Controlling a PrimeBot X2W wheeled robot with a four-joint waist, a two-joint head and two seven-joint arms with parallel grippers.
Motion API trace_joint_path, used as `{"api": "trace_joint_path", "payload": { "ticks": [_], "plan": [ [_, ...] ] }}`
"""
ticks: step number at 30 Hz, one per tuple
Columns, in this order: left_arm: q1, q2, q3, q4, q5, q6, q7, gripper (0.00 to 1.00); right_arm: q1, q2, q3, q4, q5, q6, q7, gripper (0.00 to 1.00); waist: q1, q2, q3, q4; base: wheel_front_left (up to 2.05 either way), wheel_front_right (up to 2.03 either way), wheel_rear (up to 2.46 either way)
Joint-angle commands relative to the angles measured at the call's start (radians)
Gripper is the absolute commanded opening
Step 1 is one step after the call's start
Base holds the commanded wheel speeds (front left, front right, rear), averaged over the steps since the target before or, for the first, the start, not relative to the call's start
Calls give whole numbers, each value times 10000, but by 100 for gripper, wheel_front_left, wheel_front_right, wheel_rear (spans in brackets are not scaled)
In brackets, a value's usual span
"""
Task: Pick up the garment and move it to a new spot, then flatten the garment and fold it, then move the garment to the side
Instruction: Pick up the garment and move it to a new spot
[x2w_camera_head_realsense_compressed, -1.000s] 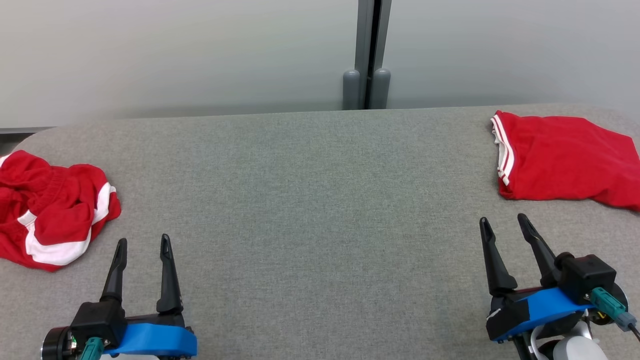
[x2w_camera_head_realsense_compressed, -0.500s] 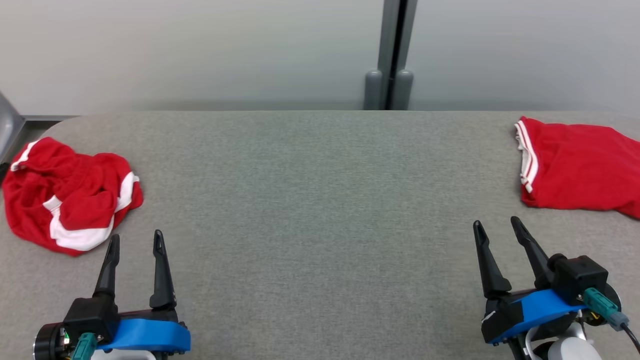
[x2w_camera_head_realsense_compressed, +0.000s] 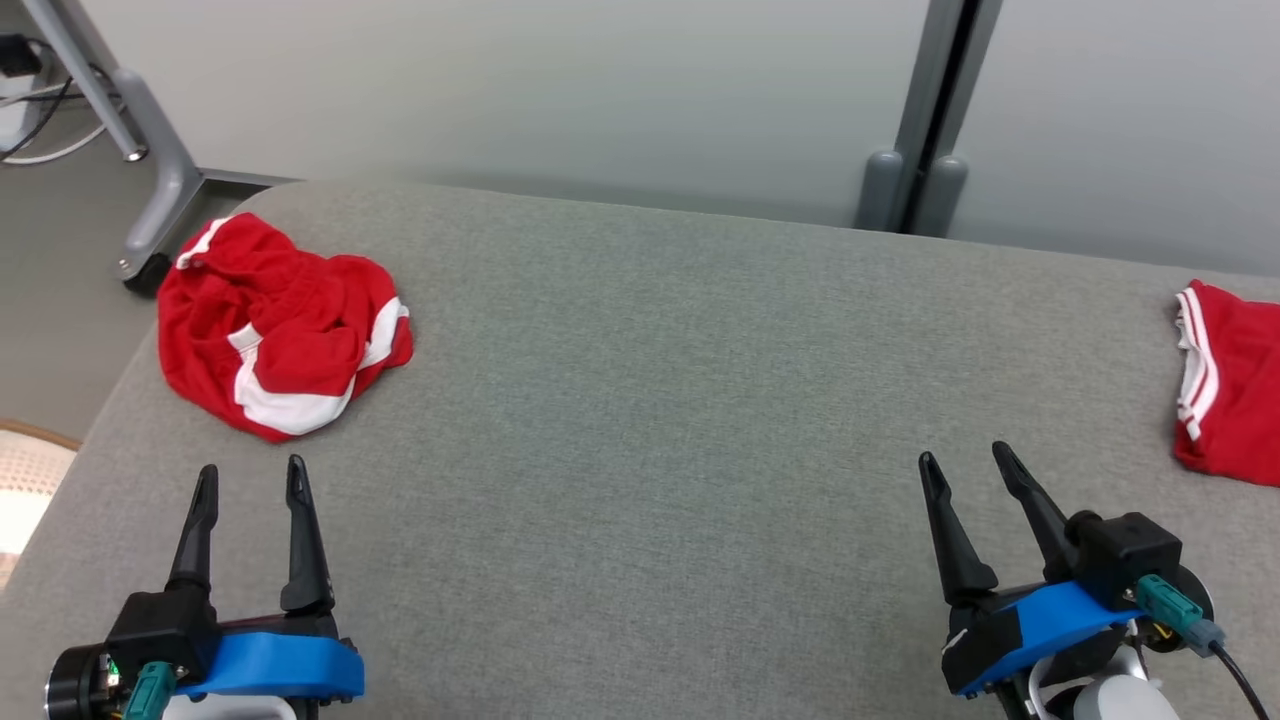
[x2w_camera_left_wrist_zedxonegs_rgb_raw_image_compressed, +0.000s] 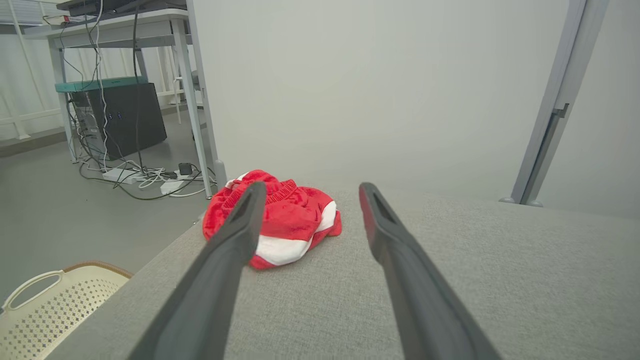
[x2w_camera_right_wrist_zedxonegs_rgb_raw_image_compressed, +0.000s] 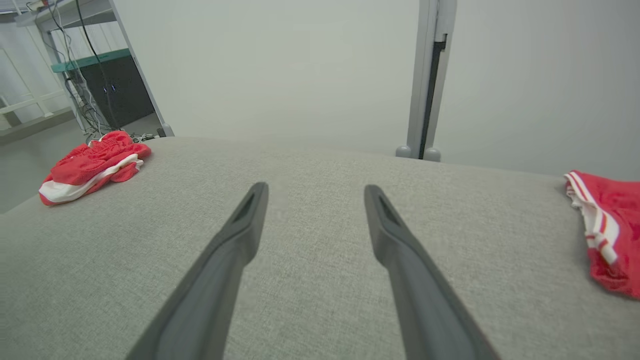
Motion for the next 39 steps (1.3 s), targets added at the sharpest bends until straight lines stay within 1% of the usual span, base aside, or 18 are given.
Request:
{"api": "trace_joint_path", "payload": {
  "ticks": [1,10,16,20,24,28,33,39],
  "plan": [
    [-106,73,39,-12,-68,55,-25,100,-212,1,26,38,-1,2,-44,100,0,0,144,283,0,0,0],
    [23,156,165,-144,-176,208,-11,100,-373,0,270,221,11,2,-82,100,0,0,257,1118,0,0,0],
    [17,179,166,-106,-262,236,-11,100,-386,-1,309,329,23,2,-71,100,0,0,278,1410,0,0,0],
    [35,207,189,-81,-332,264,-13,100,-413,-1,332,355,0,2,-68,100,0,0,300,1483,0,0,0],
    [1,249,217,-40,-364,298,-15,100,-464,-1,395,366,-26,2,-42,100,0,0,316,1432,0,0,0],
    [-398,408,248,67,-436,224,15,100,-503,-3,382,309,-138,2,-22,100,0,0,361,1297,0,0,0],
    [-1259,868,570,204,-648,162,53,100,-635,-4,333,92,-345,2,83,100,0,0,591,989,0,0,0],
    [-2690,1590,892,470,-847,19,258,100,-884,-7,94,-479,-788,2,331,100,0,0,1262,443,0,0,0]
  ]
}}
